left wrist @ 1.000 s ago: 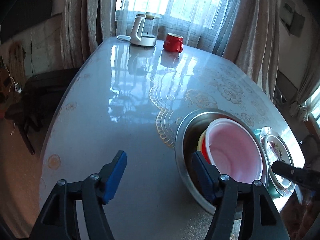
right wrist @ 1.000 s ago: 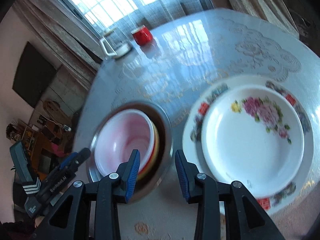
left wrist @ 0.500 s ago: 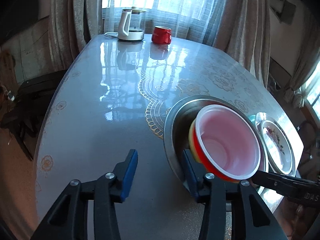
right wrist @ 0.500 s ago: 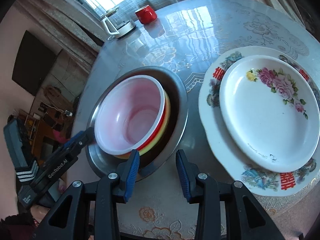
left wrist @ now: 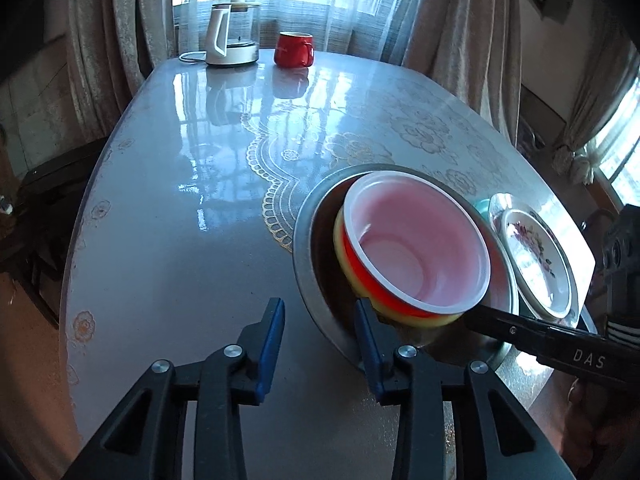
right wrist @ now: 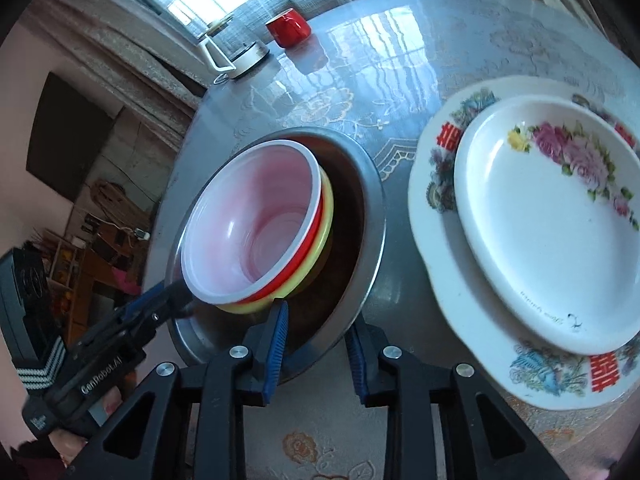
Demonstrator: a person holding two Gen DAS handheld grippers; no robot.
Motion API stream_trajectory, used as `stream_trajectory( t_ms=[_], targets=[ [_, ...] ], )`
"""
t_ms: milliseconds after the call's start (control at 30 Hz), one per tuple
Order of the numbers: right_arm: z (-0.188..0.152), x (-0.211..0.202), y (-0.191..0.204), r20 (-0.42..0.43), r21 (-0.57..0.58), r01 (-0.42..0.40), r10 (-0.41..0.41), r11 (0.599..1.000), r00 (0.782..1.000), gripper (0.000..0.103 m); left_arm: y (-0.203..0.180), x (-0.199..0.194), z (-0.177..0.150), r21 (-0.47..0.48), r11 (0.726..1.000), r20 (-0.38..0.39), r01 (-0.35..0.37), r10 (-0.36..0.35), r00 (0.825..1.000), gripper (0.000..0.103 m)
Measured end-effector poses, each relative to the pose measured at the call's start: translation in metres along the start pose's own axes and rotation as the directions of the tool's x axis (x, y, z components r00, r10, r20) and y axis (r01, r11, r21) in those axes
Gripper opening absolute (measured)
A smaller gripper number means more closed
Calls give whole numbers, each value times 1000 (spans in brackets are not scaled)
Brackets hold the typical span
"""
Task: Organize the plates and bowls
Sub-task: 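Grasp the steel bowl rim with both tools, then lift the nested steel bowl stack and carry it over the plate stack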
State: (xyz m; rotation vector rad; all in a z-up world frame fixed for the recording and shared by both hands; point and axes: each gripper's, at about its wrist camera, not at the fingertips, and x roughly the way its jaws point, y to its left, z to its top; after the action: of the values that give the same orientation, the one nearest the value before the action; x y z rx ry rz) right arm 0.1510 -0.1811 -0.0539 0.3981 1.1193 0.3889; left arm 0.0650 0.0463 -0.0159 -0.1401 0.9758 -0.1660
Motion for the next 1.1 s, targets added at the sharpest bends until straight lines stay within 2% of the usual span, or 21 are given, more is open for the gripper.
stream_trajectory(
  t_ms=[333, 467, 767, 967, 1100],
  targets=[
    [1, 4, -2, 17, -6, -1, 1, 1000, 1000, 28, -2, 11, 0, 4, 999, -47, 53, -53, 997, 37],
    [2, 6, -2, 20, -1, 4, -4, 1000, 1000, 28, -2, 12, -2, -15, 997, -42, 71, -72, 997, 29],
    [0, 6, 2, 52, -48, 21, -18, 999, 998, 27, -6, 9, -8, -5, 999, 11, 34, -34, 999, 29],
    [-2, 5, 7, 72, -75, 52, -46, 996, 996, 26, -15, 8, -10, 29, 999, 43, -25, 24, 999, 29],
    [-4, 4, 6, 73, -69, 44, -39, 997, 997, 24, -19, 6, -10, 49, 996, 65, -70, 66, 996, 29]
  ],
)
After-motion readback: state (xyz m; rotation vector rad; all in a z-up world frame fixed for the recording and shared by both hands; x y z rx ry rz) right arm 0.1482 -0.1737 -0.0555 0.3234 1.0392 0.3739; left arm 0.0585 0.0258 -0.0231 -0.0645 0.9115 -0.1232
